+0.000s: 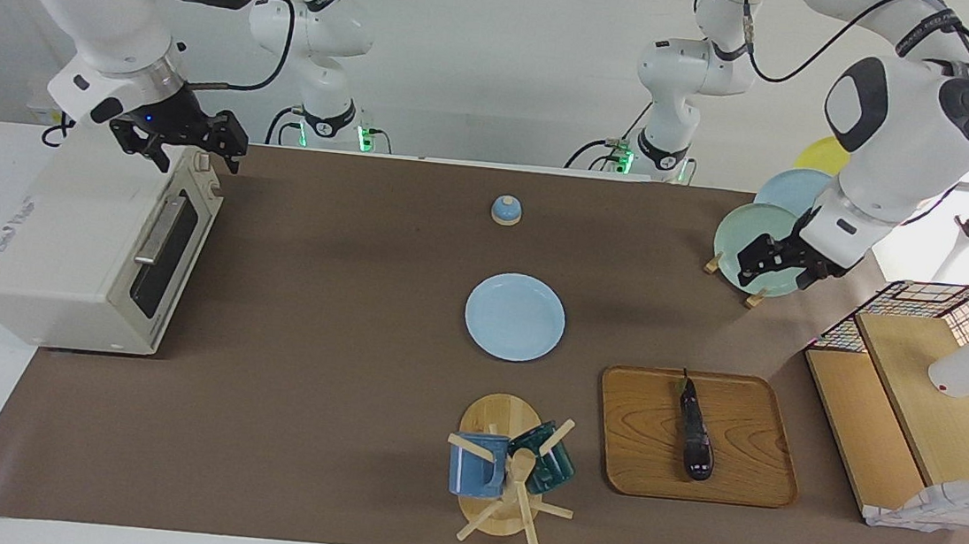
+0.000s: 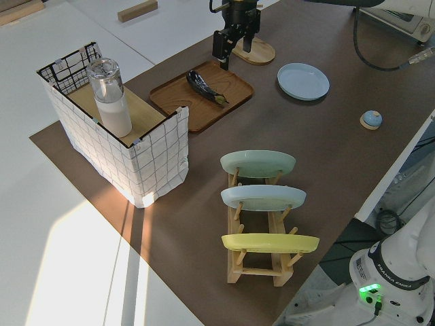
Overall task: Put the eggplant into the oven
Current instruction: 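Reach the left gripper down to the eggplant on the wooden tray, then grasp the eggplant with the left gripper while the right gripper reaches the oven, then carry the eggplant to the blue plate while the right gripper opens the oven, then release the eggplant on the plate while the right gripper reaches it, then grasp the eggplant on the blue plate with the right gripper, then carry the eggplant with the right gripper to the open oven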
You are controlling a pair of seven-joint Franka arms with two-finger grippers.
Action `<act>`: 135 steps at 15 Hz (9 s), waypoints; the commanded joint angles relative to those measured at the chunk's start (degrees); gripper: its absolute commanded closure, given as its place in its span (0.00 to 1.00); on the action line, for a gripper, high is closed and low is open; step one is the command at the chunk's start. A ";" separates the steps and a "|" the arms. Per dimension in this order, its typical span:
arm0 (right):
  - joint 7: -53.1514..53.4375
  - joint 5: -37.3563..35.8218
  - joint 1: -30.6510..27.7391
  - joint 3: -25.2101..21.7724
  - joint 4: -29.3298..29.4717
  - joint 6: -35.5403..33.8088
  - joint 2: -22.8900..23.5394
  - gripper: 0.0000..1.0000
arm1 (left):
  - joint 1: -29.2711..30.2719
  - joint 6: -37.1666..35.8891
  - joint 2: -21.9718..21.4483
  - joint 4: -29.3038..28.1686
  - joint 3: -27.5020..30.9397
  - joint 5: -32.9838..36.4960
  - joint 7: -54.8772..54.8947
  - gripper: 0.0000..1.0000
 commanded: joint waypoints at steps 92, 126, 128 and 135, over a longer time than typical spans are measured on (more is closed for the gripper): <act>44.56 -1.78 36.04 3.27 15.32 25.29 29.83 0.00 | -5.17 -1.71 -8.56 -3.82 1.47 -2.33 -8.05 0.00; 43.81 -15.87 37.92 2.57 9.09 13.93 26.81 1.00 | 1.96 -19.31 -19.64 -3.20 -0.38 2.33 0.84 0.00; 43.46 -15.87 33.45 2.65 2.42 14.62 21.11 1.00 | 2.22 -19.04 -19.64 -3.29 0.41 2.33 0.84 0.00; 36.17 -15.78 21.57 2.65 -24.38 26.20 -0.78 1.00 | 1.87 -19.12 -19.73 -3.37 0.59 1.89 0.66 0.00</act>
